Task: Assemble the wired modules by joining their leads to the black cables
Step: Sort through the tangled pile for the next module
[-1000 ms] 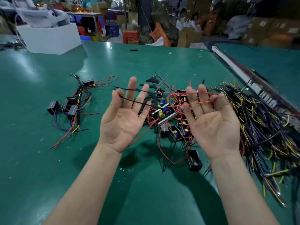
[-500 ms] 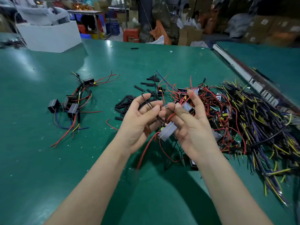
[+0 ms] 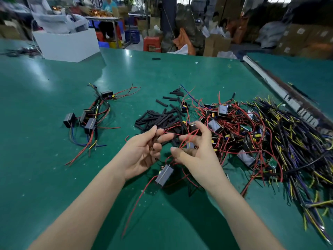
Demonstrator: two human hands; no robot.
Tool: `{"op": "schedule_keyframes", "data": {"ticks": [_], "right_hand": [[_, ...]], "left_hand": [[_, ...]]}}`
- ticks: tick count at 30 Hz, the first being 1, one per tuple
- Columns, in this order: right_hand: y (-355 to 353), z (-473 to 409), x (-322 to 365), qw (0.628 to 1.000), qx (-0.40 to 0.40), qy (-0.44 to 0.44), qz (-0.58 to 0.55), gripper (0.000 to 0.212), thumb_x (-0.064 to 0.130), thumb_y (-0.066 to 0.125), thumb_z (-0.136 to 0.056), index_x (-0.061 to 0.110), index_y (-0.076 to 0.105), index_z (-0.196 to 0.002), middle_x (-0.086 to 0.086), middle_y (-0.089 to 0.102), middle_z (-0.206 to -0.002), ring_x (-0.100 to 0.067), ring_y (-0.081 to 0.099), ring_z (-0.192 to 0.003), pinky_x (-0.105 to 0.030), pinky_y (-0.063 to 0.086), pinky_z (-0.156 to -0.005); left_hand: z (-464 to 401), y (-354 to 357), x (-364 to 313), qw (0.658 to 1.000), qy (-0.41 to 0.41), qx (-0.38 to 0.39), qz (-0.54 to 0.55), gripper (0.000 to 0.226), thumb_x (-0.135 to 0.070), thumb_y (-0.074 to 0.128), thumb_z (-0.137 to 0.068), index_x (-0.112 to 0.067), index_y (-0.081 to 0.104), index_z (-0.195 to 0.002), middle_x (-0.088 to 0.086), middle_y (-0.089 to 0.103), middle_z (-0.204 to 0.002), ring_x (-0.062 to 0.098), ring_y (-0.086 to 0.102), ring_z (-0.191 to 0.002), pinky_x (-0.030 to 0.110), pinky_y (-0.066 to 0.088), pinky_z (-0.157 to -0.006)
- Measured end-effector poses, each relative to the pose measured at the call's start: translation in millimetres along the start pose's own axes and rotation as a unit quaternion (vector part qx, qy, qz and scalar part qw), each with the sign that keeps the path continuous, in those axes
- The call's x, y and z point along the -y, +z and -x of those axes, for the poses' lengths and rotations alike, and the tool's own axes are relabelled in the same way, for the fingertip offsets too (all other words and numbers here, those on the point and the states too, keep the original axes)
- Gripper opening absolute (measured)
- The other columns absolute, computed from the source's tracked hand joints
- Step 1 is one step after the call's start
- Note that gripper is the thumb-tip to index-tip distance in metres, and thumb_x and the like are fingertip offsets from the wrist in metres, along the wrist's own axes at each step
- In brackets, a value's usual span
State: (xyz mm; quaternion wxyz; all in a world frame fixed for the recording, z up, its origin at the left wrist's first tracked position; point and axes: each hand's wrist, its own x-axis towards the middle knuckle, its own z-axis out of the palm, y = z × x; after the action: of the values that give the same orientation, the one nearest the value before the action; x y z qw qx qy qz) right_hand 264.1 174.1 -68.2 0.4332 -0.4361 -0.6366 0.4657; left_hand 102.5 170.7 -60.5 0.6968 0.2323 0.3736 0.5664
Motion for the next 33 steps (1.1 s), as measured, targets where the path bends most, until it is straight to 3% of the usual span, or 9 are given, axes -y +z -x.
{"op": "schedule_keyframes", "data": {"ticks": [4,7,10,14,17,22,25,29,33], "right_hand": [[-1.7,0.3,-0.5,0.982,-0.067,-0.088,0.154,0.077,0.021,0.074,-0.082,0.030,0.028,-0.143,0.005,0.041,-0.129,0.001,0.050,-0.103,-0.026,0.042,-0.096],[-2.7,-3.0,1.4,0.952,-0.115,-0.147,0.242,0.044,0.031,0.066,-0.089,0.023,0.056,-0.131,-0.002,0.044,-0.132,-0.006,0.030,-0.120,-0.022,0.022,-0.106],[-2.0,-4.9,1.9,0.944,-0.130,-0.144,0.266,0.019,0.028,0.064,-0.091,0.027,0.071,-0.108,0.003,0.049,-0.125,-0.011,0.029,-0.119,-0.020,0.019,-0.104],[-4.6,-3.9,7.1,0.973,-0.075,-0.097,0.193,0.015,0.028,0.063,-0.091,0.042,0.065,-0.094,0.004,0.054,-0.121,-0.009,0.034,-0.121,-0.009,0.019,-0.103],[-5.4,-3.6,10.5,0.984,-0.050,-0.097,0.140,0.013,0.032,0.062,-0.088,0.045,0.064,-0.090,0.008,0.059,-0.114,-0.012,0.046,-0.122,-0.026,0.031,-0.107],[-8.2,-3.5,11.0,0.997,-0.038,-0.068,0.019,0.011,0.024,0.068,-0.086,0.035,0.068,-0.088,0.011,0.065,-0.099,0.007,0.056,-0.096,-0.004,0.036,-0.085],[-9.7,-3.0,11.4,0.995,-0.005,-0.096,0.039,0.009,0.032,0.067,-0.082,0.037,0.068,-0.089,0.013,0.065,-0.100,0.007,0.056,-0.101,-0.006,0.036,-0.089],[-11.7,-4.1,10.1,0.989,-0.050,-0.098,0.104,0.005,0.042,0.061,-0.080,0.039,0.065,-0.081,0.007,0.062,-0.099,-0.015,0.053,-0.108,-0.023,0.036,-0.089],[-12.5,-4.5,4.0,0.972,-0.073,-0.082,0.206,0.013,0.046,0.053,-0.086,0.035,0.058,-0.081,0.001,0.054,-0.098,-0.017,0.041,-0.107,-0.012,0.027,-0.085]], "left_hand": [[-2.0,-0.8,3.7,1.000,0.004,0.003,-0.028,0.026,-0.032,0.041,-0.097,-0.019,0.051,-0.077,0.004,0.073,-0.074,0.006,0.048,-0.038,0.013,0.040,-0.039],[-1.6,4.0,7.7,0.998,-0.002,0.030,-0.055,0.030,-0.029,0.034,-0.101,-0.017,0.046,-0.076,0.005,0.067,-0.062,0.008,0.044,-0.039,0.013,0.037,-0.039],[1.8,6.8,11.9,0.993,0.010,0.068,-0.095,0.029,-0.028,0.031,-0.100,-0.018,0.043,-0.076,0.004,0.061,-0.059,0.009,0.040,-0.041,0.016,0.033,-0.043],[3.5,7.9,16.5,0.987,0.063,0.096,-0.116,0.024,-0.023,0.029,-0.102,-0.016,0.043,-0.083,0.003,0.062,-0.060,0.009,0.039,-0.042,0.019,0.031,-0.044],[3.1,7.7,19.1,0.983,0.074,0.117,-0.124,0.021,-0.023,0.032,-0.100,-0.014,0.044,-0.086,0.003,0.063,-0.063,0.009,0.041,-0.043,0.018,0.033,-0.044],[4.5,7.7,18.6,0.980,0.044,0.170,-0.098,0.016,-0.029,0.042,-0.086,-0.015,0.043,-0.079,0.006,0.057,-0.053,0.011,0.039,-0.039,0.019,0.035,-0.046],[5.8,10.2,21.7,0.975,0.024,0.191,-0.110,0.020,-0.030,0.042,-0.085,-0.011,0.046,-0.081,0.006,0.057,-0.052,0.010,0.040,-0.038,0.017,0.035,-0.045],[4.8,11.0,25.1,0.974,0.020,0.178,-0.136,0.016,-0.027,0.045,-0.088,-0.012,0.046,-0.094,0.005,0.057,-0.055,0.009,0.040,-0.040,0.016,0.033,-0.043],[0.1,7.1,28.6,0.976,0.044,0.124,-0.172,0.013,-0.016,0.044,-0.097,-0.013,0.051,-0.086,0.000,0.052,-0.054,0.006,0.040,-0.042,0.013,0.034,-0.042]]}}
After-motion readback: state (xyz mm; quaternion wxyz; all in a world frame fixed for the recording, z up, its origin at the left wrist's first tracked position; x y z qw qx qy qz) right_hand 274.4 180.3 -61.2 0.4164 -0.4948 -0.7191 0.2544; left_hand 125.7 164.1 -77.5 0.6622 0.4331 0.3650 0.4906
